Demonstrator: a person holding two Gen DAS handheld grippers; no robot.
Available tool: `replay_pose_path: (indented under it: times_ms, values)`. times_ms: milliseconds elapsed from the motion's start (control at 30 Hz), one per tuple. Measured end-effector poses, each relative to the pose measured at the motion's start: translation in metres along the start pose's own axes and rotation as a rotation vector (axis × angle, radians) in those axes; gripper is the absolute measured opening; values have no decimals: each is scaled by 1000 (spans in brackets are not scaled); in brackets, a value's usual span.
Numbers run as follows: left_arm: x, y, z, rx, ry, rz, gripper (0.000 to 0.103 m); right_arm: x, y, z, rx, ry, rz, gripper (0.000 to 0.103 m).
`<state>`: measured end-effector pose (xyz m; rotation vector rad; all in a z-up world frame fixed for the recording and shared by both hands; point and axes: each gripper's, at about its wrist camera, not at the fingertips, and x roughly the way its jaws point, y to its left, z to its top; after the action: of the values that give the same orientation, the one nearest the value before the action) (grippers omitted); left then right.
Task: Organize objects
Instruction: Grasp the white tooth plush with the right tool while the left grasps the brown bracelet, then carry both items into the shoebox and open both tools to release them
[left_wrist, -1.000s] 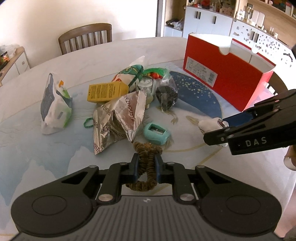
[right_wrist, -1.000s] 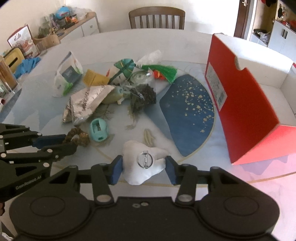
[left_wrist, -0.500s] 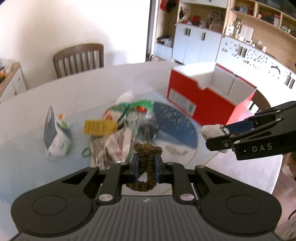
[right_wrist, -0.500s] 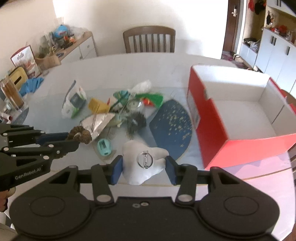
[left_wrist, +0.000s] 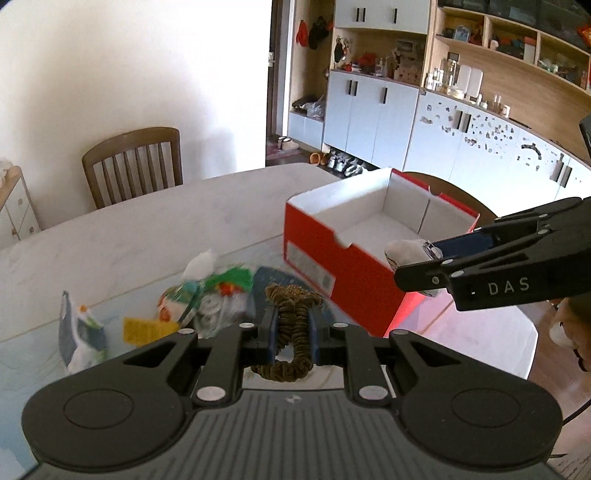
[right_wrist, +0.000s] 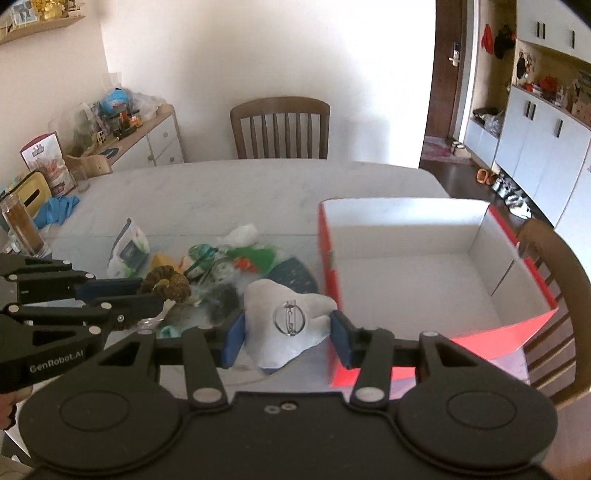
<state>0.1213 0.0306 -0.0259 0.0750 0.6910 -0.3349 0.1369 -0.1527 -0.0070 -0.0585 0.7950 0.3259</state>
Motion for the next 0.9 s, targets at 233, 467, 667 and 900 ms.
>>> replay_pose_path:
  times_ms: [233, 467, 667, 900]
  values:
    - [26, -45, 31, -4, 1, 26, 16, 3, -54, 7, -24, -3, 16, 48]
    - [58, -87, 56, 4, 12, 35, 16, 7, -102, 9, -45, -1, 20, 48]
    - [88, -112, 71, 6, 38, 53, 16, 17, -135, 10, -51, 12, 21, 48]
    - [123, -126, 87, 32, 88, 78, 16, 32, -168, 12, -68, 36, 22, 48]
